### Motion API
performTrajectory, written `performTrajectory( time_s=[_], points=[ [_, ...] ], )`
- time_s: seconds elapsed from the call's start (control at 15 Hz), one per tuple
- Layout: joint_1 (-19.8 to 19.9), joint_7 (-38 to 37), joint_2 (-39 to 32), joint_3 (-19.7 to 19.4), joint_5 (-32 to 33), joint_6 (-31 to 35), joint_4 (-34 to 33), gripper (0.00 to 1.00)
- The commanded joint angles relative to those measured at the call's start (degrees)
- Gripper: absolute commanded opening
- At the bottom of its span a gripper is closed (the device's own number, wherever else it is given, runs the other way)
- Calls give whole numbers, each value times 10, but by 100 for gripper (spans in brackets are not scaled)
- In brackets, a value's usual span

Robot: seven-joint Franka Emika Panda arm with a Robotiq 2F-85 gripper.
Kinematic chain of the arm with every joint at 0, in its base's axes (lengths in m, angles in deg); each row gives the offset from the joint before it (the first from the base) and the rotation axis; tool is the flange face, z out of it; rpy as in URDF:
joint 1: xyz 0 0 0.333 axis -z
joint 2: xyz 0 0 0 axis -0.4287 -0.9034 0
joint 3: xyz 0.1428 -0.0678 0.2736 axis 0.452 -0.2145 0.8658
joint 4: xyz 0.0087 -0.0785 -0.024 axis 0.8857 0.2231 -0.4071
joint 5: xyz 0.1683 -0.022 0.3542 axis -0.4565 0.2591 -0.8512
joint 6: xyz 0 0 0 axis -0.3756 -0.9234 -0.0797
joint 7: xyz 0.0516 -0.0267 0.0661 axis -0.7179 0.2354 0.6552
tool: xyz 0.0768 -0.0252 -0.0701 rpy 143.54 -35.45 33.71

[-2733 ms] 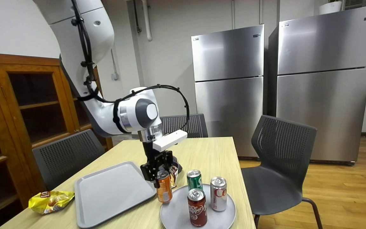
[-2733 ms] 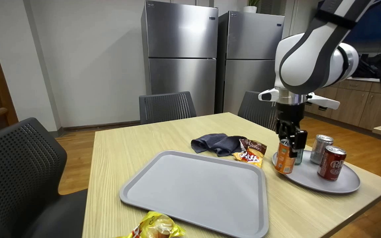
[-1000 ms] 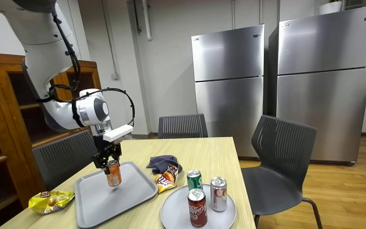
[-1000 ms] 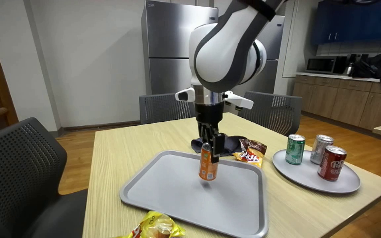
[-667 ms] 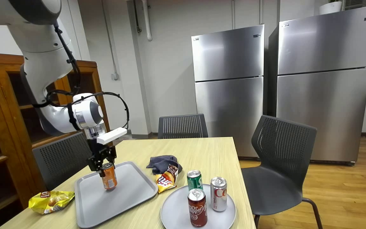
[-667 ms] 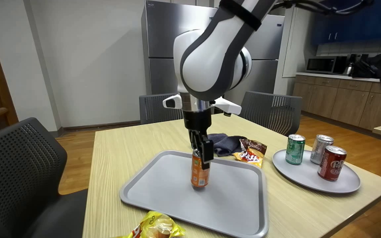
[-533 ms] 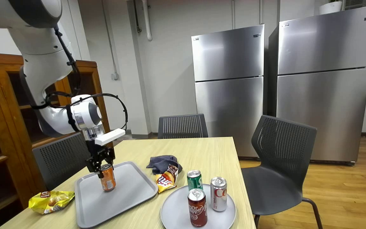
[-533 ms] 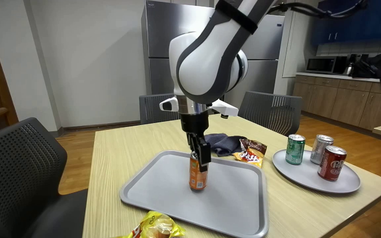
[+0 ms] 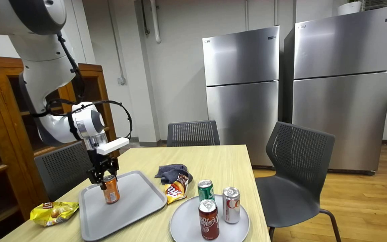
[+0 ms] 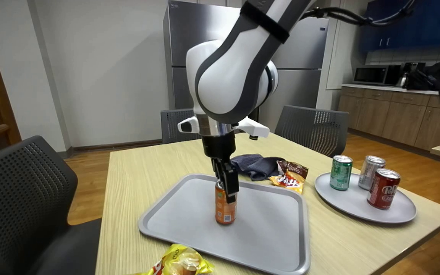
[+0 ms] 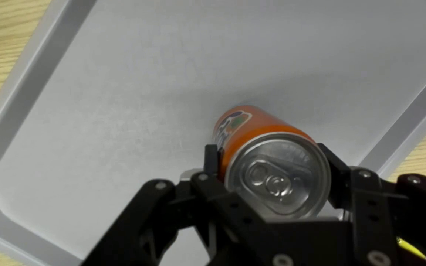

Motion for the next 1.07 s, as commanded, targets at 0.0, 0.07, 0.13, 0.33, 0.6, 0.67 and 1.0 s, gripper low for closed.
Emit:
performTrajectory(
  time_s=[0.0,0.07,0.13,0.33,0.6,0.67,1.0],
  points=[
    [0,-19,5,7,16,-30,-14,90],
    [1,-20,8,8,16,-29,-11,96],
    [2,-19,12,9,15,-29,-10,99],
    [8,-17,24,11,8,-23,-2,100],
    [15,-25,41,11,-2,-32,1,100],
    [17,-33,45,10,-5,-36,0,100],
    [29,-108,75,-2,-9,-25,16,100]
  ],
)
